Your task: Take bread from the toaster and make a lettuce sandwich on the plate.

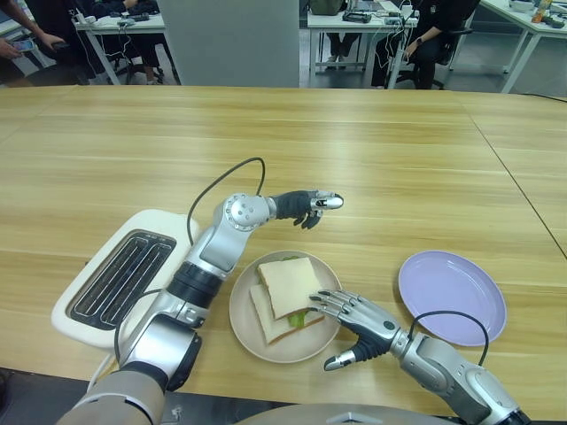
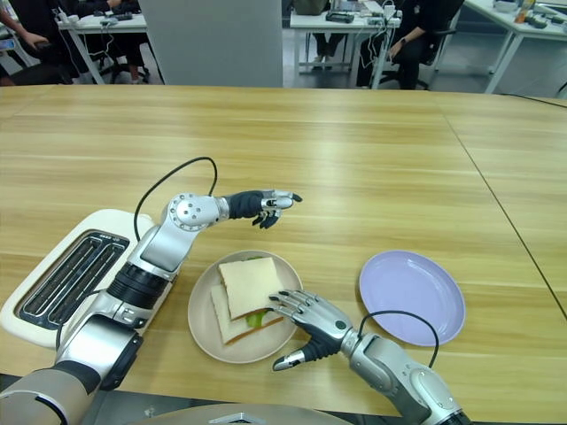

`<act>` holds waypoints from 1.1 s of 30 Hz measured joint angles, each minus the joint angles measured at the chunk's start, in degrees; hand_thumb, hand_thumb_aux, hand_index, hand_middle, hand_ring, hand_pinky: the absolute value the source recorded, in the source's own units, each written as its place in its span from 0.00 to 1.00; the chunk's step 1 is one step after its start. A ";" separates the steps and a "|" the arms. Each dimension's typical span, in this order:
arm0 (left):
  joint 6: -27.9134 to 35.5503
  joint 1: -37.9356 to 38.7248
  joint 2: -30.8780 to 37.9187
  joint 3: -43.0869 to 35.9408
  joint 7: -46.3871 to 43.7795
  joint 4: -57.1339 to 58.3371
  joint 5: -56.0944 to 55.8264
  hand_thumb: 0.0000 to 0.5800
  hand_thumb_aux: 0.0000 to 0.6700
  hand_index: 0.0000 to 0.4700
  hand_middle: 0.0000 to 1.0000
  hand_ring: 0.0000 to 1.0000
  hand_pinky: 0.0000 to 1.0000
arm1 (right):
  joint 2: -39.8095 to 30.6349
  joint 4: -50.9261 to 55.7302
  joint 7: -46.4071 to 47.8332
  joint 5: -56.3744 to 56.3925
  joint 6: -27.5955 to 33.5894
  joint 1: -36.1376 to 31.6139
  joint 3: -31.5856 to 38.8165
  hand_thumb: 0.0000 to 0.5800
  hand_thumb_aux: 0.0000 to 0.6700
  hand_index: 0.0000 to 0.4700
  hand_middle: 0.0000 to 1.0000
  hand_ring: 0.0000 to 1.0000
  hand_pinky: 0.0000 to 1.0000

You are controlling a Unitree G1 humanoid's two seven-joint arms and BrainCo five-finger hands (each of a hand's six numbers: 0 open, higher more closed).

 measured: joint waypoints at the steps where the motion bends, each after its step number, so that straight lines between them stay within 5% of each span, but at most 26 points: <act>1: 0.42 0.00 0.19 0.09 -0.08 -1.03 -0.07 0.00 0.00 0.00 0.74 0.74 0.74 | 0.00 0.09 -0.08 0.00 0.08 -0.02 0.00 0.00 0.00 0.00 0.00 0.00 0.00; 12: 5.34 1.44 0.96 3.38 11.00 -10.13 5.41 0.00 0.00 0.00 0.75 0.75 0.75 | 0.04 0.25 -2.09 -0.62 2.31 0.21 -0.53 0.00 0.00 0.00 0.00 0.00 0.00; 17: 5.99 11.89 -1.48 10.80 22.45 -24.34 8.58 0.00 0.00 0.00 0.64 0.64 0.64 | 1.43 -4.01 -3.75 1.38 5.13 4.07 -4.41 0.00 0.00 0.00 0.00 0.00 0.00; 26: 0.83 41.52 -14.02 19.57 31.30 -49.62 -1.49 0.00 0.00 0.00 0.55 0.55 0.55 | 10.93 -16.49 0.83 33.47 2.98 12.71 -5.00 0.00 0.00 0.00 0.00 0.00 0.00; 33: -8.88 62.63 -15.62 17.34 31.08 -53.43 -9.03 0.00 0.00 0.00 0.28 0.28 0.28 | 13.83 -19.72 8.06 53.36 10.16 13.68 -5.28 0.00 0.00 0.00 0.00 0.00 0.00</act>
